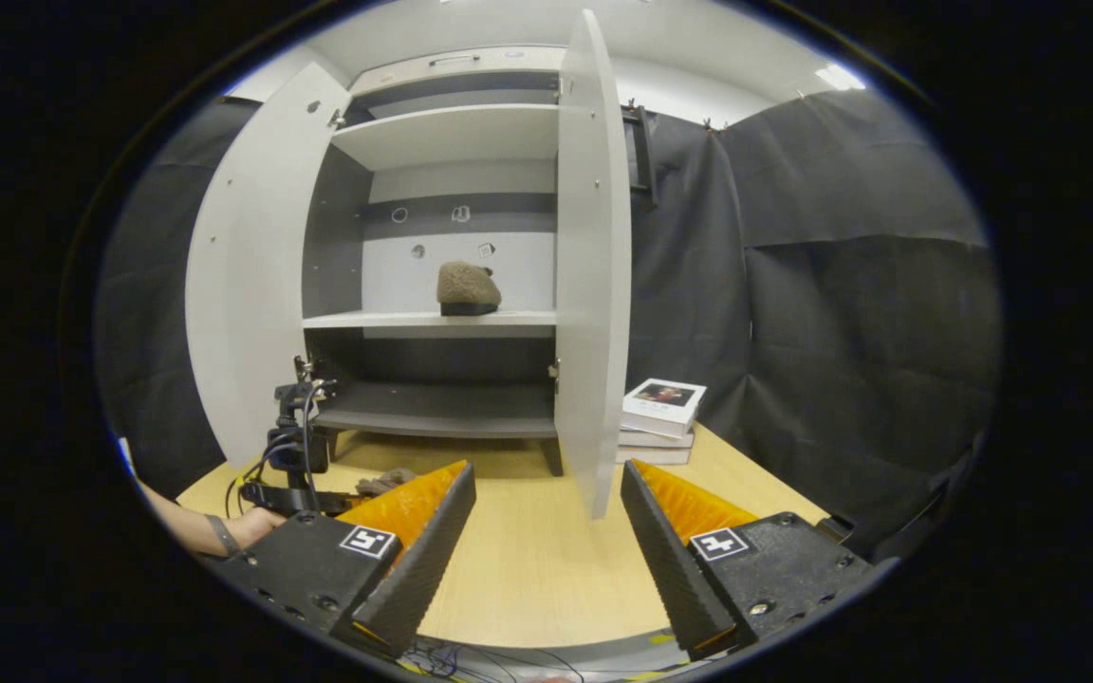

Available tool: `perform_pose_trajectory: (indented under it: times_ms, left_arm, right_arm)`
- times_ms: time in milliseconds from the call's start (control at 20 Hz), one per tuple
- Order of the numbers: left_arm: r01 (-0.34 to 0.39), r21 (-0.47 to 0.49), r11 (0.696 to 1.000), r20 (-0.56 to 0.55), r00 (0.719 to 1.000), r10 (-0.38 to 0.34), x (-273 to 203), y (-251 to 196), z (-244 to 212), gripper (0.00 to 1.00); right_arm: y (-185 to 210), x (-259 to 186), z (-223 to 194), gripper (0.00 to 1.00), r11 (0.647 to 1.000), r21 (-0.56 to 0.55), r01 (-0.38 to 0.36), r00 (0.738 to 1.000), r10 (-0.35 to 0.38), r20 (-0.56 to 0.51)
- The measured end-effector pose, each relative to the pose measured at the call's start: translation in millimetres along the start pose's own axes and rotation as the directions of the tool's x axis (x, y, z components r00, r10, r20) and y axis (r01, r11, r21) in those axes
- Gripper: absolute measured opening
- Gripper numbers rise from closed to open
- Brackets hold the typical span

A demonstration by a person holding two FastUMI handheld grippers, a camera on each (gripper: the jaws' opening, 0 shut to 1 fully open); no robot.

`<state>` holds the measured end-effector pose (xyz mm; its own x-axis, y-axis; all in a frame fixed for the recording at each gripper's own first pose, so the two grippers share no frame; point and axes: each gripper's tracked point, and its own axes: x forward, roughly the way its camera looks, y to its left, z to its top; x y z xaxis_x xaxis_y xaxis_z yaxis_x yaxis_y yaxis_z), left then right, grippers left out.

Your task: Grab one shoe with the right hand and put it into the shoe cabinet, grab the other shoe with the left hand and put it into the shoe cabinet; then close the right door with the right hand and the left door with the left hand.

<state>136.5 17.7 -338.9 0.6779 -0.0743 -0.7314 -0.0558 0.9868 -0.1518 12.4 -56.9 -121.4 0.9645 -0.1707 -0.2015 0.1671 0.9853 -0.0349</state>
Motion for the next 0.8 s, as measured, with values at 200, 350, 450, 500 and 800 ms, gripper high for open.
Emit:
perform_pose_trajectory:
  times_ms: [200, 350, 450, 500, 800]
  left_arm:
    - [-0.032, 0.088, 0.996, 0.061, 0.998, 0.027, 5.2, -0.3, 6.4, 0.13]
    - [-0.028, 0.056, 0.998, 0.035, 0.999, 0.026, -9.8, 4.3, 5.5, 0.02]
    - [-0.054, 0.044, 0.998, 0.087, 0.995, 0.05, -35.1, 6.5, 26.3, 0.01]
    - [-0.039, 0.033, 0.999, 0.131, 0.991, 0.034, -58.1, 2.1, 40.9, 0.01]
    - [0.101, 0.004, 0.995, 0.438, 0.894, -0.093, -159.2, -54.7, 206.5, 0.0]
  right_arm:
    - [9.8, 5.0, 0.0, 1.0, 1.0, -0.013, -0.028, 1.0, 0.028, -0.006]
    - [18.1, 6.3, -0.9, 0.98, 0.998, -0.027, -0.057, 0.998, 0.057, -0.006]
    - [22.0, 6.5, 1.2, 0.98, 0.997, -0.039, -0.07, 0.998, 0.07, 0.0]
    - [24.2, 6.9, 2.3, 1.0, 0.996, -0.045, -0.076, 0.997, 0.077, 0.004]
    - [46.6, 6.0, 10.4, 1.0, 0.99, -0.044, -0.13, 0.99, 0.132, 0.039]
